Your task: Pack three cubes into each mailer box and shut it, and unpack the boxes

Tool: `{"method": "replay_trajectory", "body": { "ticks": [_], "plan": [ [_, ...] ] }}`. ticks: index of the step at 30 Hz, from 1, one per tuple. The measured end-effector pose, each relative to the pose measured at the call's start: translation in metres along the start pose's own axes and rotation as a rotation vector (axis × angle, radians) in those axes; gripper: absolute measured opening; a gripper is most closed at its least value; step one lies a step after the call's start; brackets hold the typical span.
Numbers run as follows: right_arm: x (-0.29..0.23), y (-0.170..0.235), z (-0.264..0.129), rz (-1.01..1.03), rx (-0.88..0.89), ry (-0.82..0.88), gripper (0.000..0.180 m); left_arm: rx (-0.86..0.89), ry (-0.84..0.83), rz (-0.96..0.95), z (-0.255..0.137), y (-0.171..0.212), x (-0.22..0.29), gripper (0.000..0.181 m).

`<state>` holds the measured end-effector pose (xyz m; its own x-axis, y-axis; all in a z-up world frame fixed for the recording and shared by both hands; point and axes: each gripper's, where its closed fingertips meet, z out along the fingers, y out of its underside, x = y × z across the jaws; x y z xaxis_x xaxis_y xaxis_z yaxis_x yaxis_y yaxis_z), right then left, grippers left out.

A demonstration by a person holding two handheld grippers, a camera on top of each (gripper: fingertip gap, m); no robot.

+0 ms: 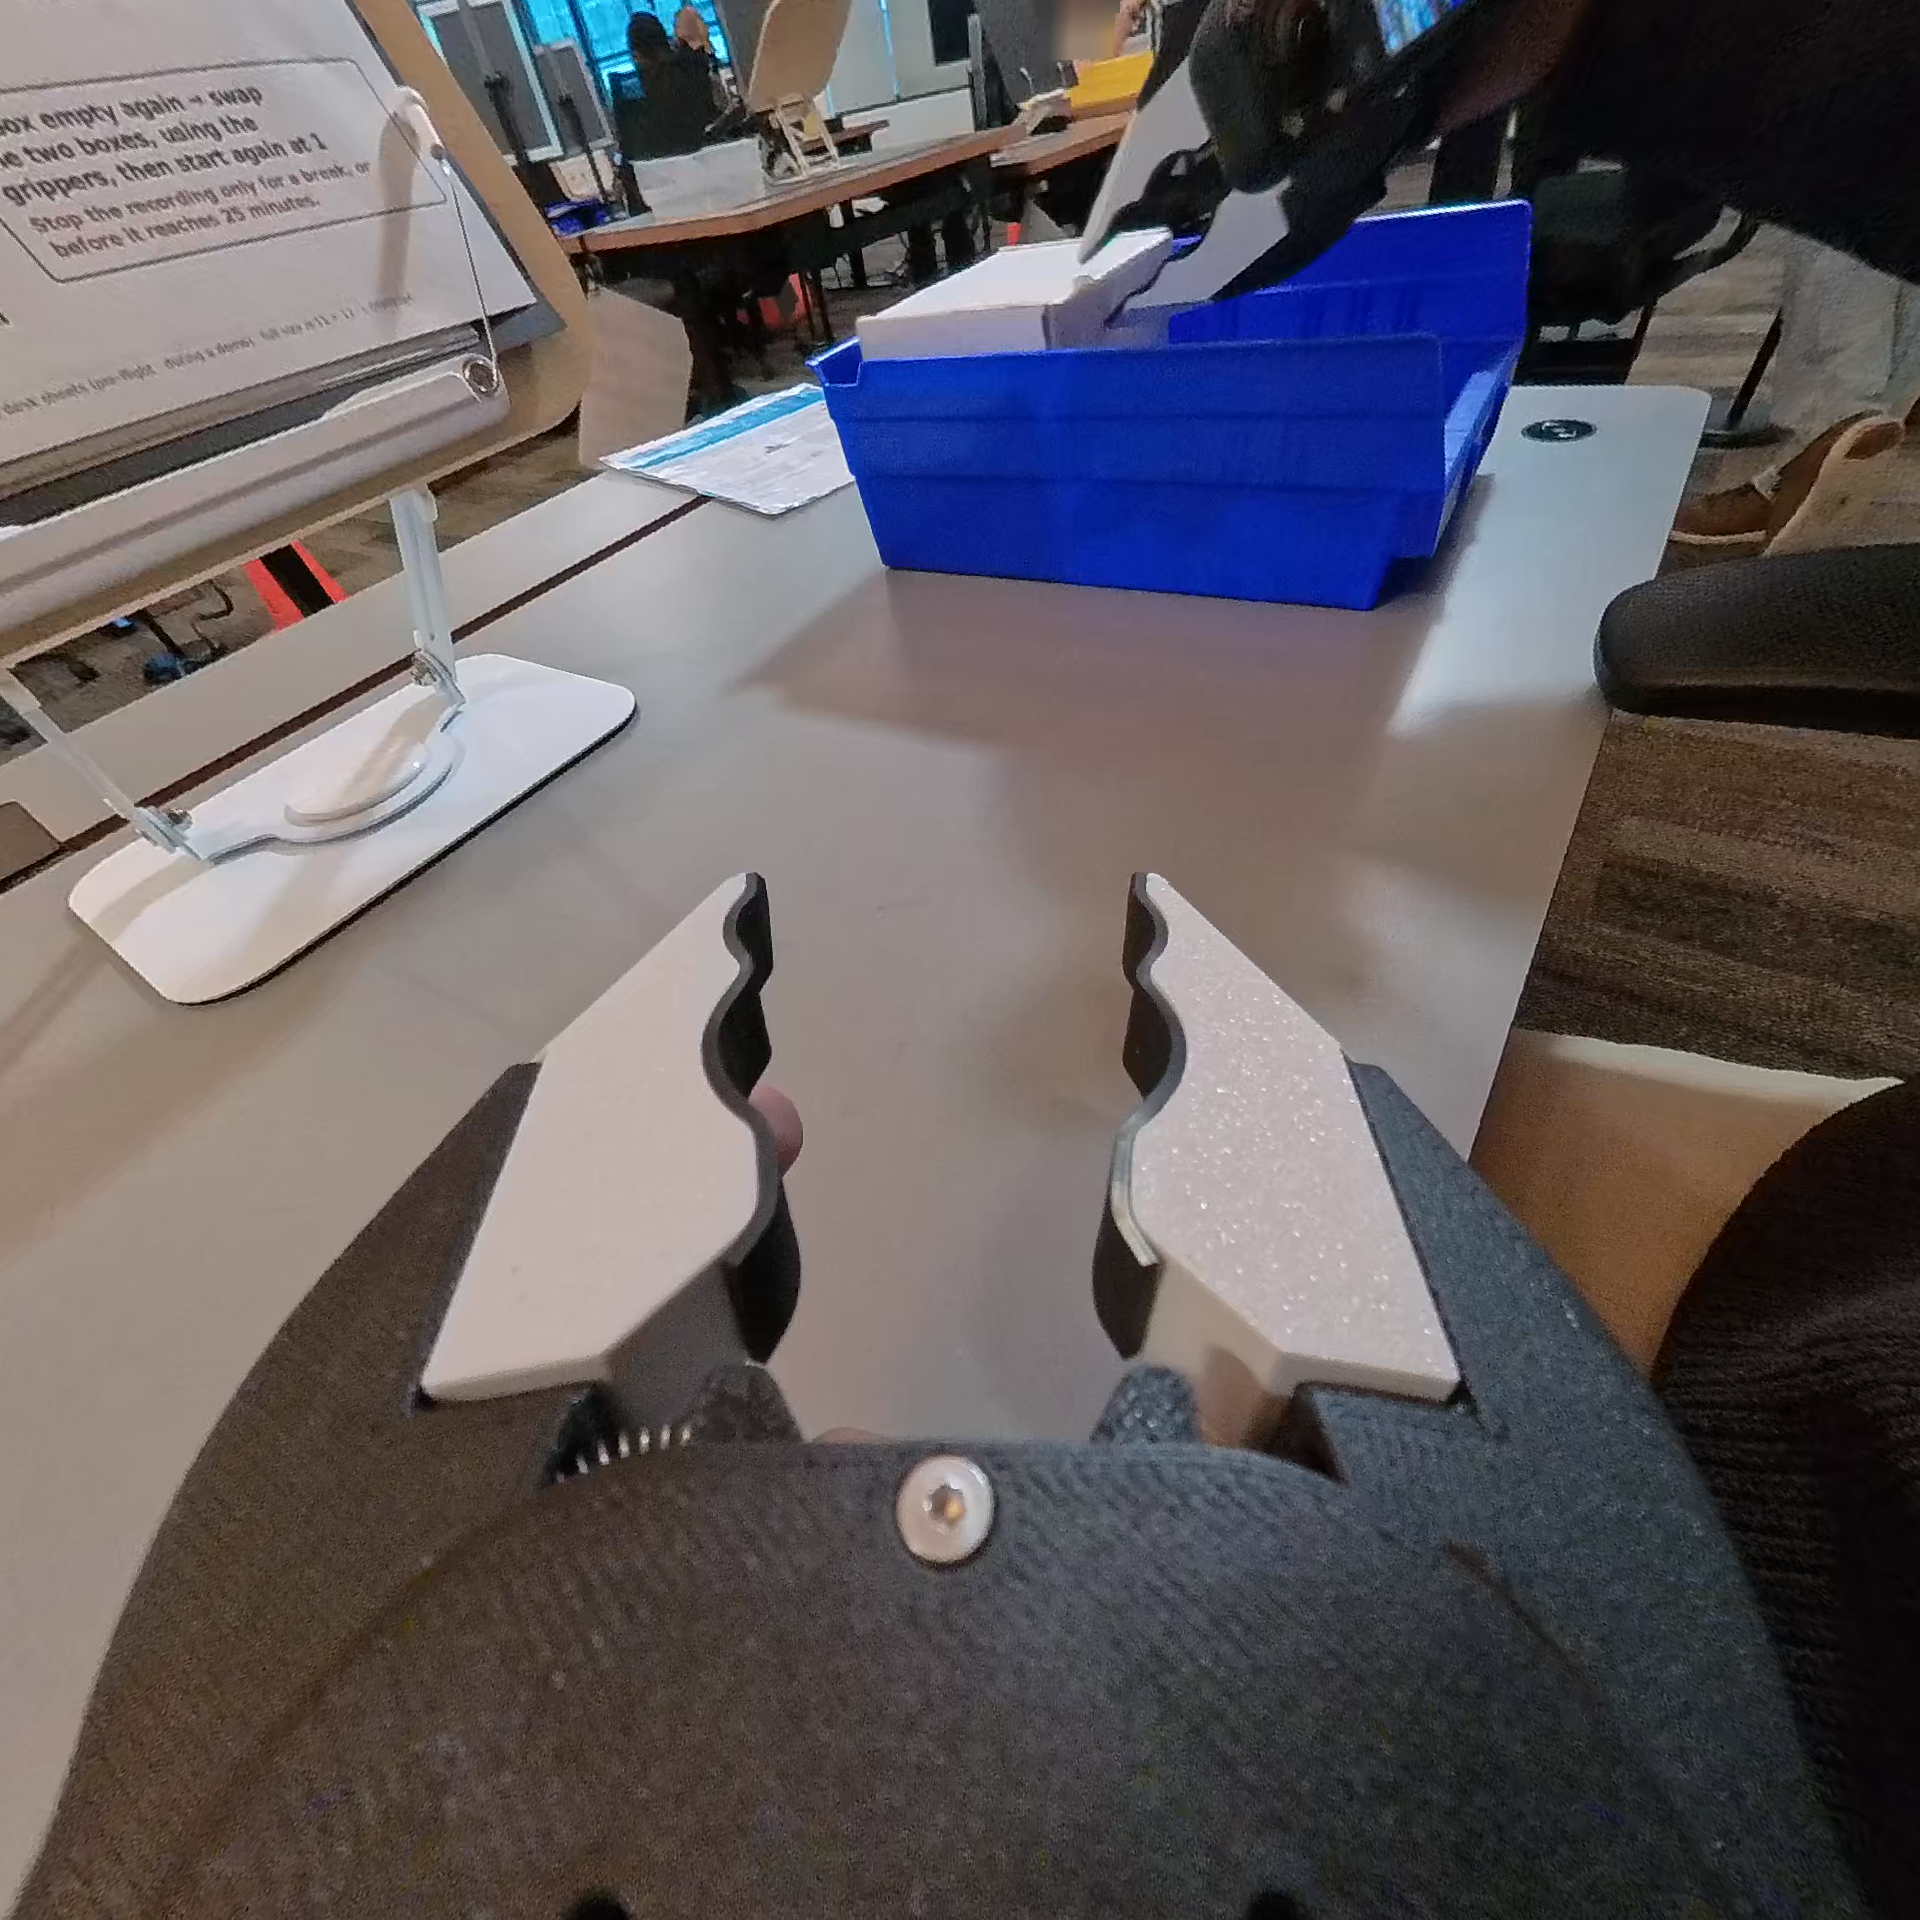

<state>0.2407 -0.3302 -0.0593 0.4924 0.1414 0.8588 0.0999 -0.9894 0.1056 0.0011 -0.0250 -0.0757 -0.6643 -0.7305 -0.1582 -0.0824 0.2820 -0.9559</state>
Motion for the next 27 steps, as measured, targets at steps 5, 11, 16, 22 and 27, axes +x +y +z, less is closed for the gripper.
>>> {"method": "replay_trajectory", "body": {
  "ticks": [5, 11, 16, 22, 27],
  "plan": [
    [0.0, -0.005, 0.001, 0.023, 0.015, 0.008, 0.023, -0.002, 0.002, 0.0, 0.0, 0.001, 0.0, 0.067],
    [0.006, -0.005, -0.019, 0.208, 0.086, 0.04, 0.024, -0.001, 0.0, 0.0, 0.0, 0.0, 0.0, 0.067],
    [0.007, -0.003, -0.052, 0.57, 0.24, 0.042, 0.024, 0.001, 0.014, -0.016, -0.001, 0.0, 0.001, 0.067],
    [-0.014, 0.017, -0.08, 1.051, 0.377, -0.017, 0.028, 0.033, 0.094, -0.153, 0.009, -0.02, 0.006, 0.062],
    [-0.031, 0.015, -0.089, 1.418, 0.41, -0.119, 0.042, 0.012, 0.15, -0.246, 0.033, -0.021, 0.005, 0.053]
  ]
}}
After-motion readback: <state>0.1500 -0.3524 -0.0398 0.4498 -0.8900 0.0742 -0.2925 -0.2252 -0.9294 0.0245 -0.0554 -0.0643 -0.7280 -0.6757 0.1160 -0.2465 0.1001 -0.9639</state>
